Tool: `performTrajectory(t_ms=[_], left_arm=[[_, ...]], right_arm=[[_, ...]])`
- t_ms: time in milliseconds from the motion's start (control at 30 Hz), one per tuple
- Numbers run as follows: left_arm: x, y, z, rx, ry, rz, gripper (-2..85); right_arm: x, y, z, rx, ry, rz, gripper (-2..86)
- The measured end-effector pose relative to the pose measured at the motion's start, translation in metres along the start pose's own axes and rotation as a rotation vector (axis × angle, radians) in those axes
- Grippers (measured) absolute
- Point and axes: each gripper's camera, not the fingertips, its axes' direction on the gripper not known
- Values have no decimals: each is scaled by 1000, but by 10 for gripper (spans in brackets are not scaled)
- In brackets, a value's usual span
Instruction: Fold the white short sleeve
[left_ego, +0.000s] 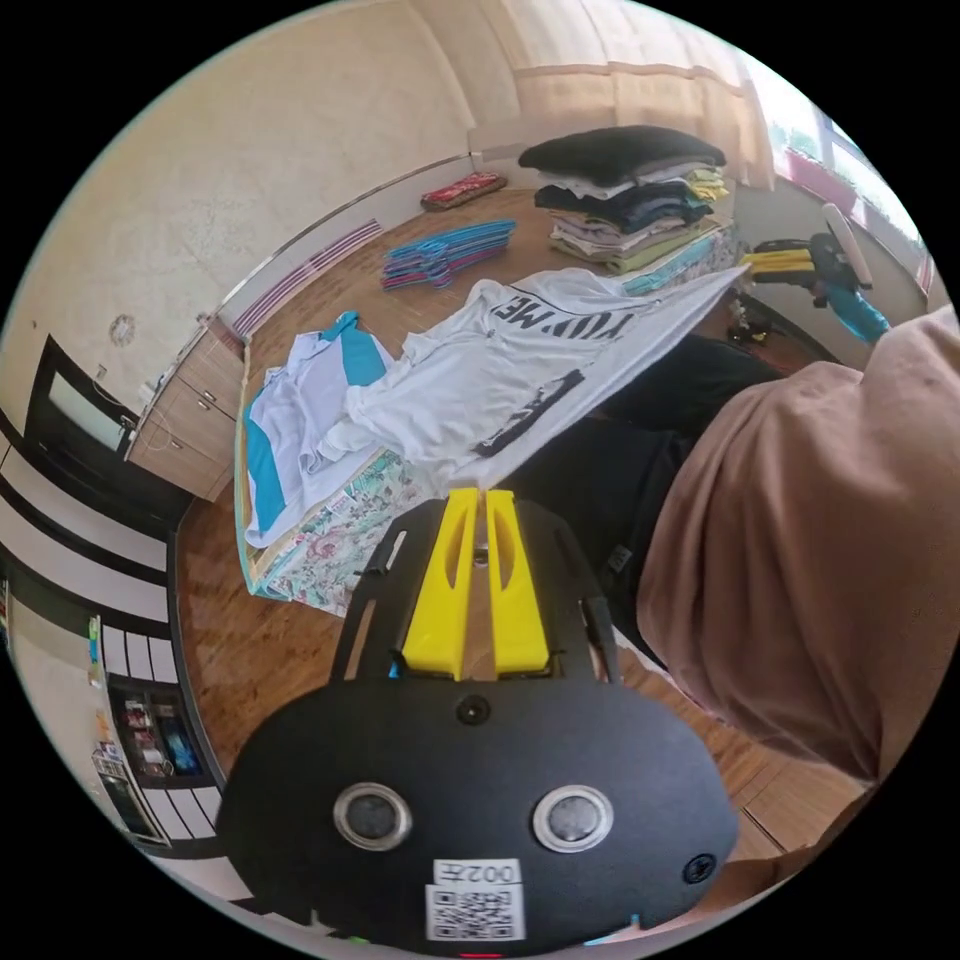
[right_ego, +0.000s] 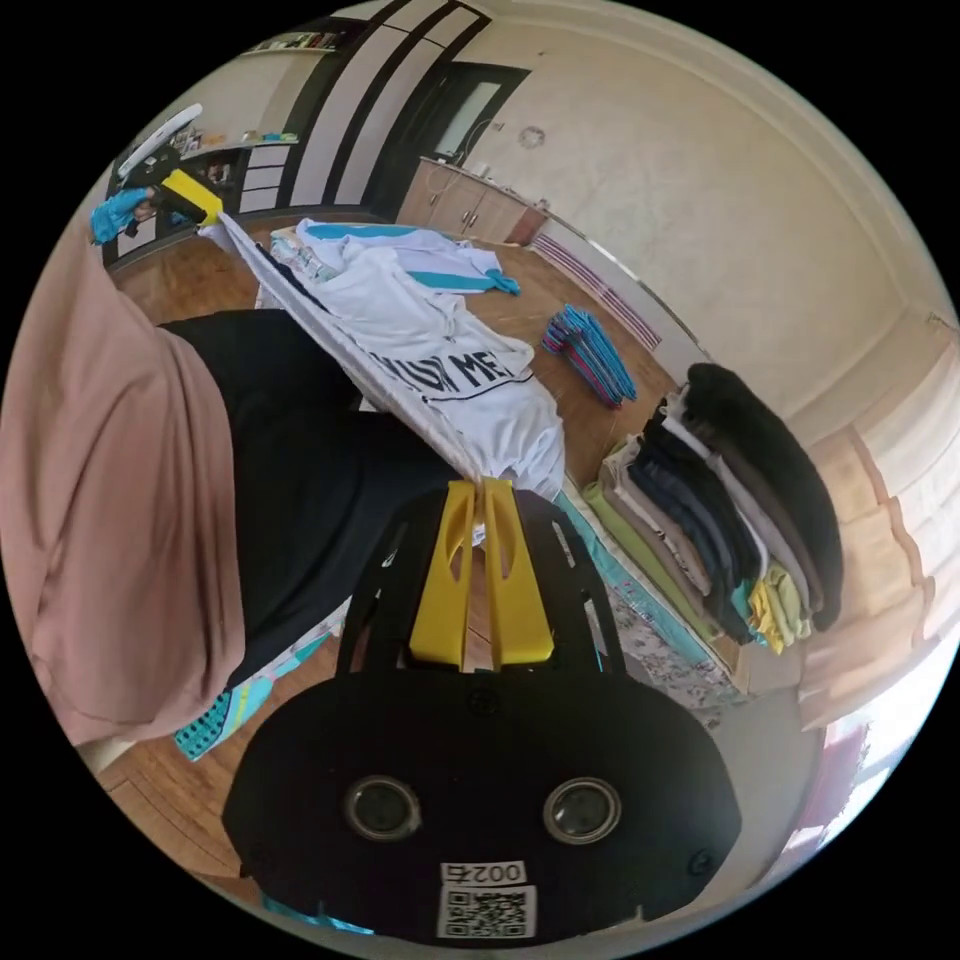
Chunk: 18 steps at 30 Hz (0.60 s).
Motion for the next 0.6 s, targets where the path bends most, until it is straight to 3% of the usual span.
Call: performTrajectory(t_ms=[300, 600], left_arm=[[18, 23, 57, -169, 216, -13, -10], [18, 20, 53, -118, 296, -13, -8]], right_arm=[[-25, 7, 72, -242, -247, -138, -8], [23, -3, 72, -191, -334, -55, -7]])
